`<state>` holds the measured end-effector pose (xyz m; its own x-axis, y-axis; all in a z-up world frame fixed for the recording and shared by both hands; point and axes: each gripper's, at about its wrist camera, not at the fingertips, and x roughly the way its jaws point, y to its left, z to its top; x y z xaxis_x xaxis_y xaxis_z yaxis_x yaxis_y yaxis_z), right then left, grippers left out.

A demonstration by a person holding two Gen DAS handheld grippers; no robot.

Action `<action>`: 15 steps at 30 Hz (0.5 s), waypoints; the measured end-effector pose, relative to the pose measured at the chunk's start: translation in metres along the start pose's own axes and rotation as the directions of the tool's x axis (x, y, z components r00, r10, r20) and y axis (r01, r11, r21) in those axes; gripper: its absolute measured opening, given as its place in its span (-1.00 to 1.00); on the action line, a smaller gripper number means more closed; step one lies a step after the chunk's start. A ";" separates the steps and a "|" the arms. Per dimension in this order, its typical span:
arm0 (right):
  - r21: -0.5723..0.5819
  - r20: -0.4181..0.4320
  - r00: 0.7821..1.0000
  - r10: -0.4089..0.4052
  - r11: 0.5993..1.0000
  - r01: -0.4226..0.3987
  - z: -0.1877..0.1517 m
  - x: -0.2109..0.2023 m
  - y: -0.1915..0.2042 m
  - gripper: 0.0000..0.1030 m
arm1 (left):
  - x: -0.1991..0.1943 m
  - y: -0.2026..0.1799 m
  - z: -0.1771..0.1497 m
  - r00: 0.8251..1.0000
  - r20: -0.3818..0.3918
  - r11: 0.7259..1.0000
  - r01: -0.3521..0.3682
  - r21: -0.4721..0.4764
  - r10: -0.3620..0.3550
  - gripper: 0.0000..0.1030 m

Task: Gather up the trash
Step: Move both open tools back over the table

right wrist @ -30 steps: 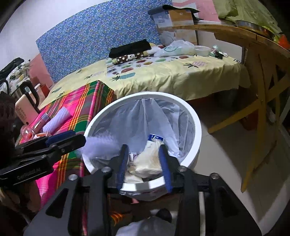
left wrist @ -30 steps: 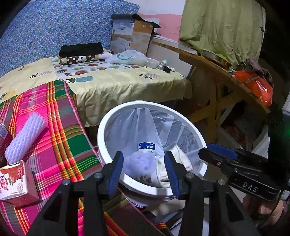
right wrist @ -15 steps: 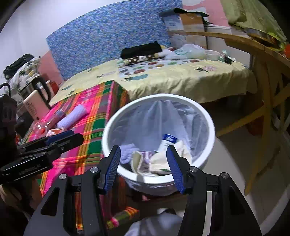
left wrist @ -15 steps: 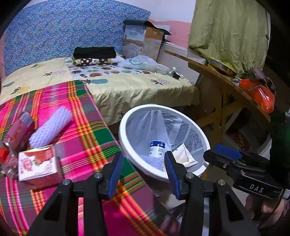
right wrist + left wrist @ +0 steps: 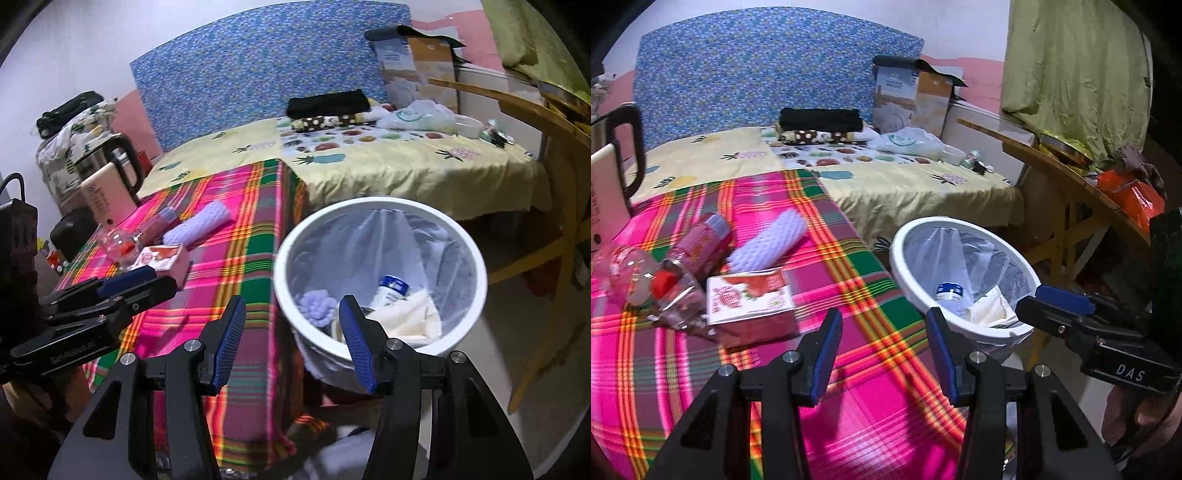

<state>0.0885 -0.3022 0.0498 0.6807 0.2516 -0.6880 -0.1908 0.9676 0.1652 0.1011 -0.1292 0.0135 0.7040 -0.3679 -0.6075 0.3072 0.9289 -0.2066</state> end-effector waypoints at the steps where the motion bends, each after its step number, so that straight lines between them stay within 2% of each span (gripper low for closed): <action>1: -0.004 0.000 1.000 0.015 1.000 -0.015 0.001 0.001 0.002 0.05 | -0.002 0.003 -0.001 1.000 0.003 1.000 -0.009 -0.004 0.009 -0.05; 15: -0.059 -0.028 0.994 0.104 0.993 -0.105 0.001 0.012 0.033 0.05 | -0.029 0.041 -0.020 0.994 0.017 0.992 -0.107 -0.066 0.108 -0.05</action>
<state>0.0910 -0.2674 0.0482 0.6374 0.3498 -0.6865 -0.3027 0.9330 0.1944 0.0805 -0.0801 0.0070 0.7437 -0.2656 -0.6135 0.1873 0.9637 -0.1902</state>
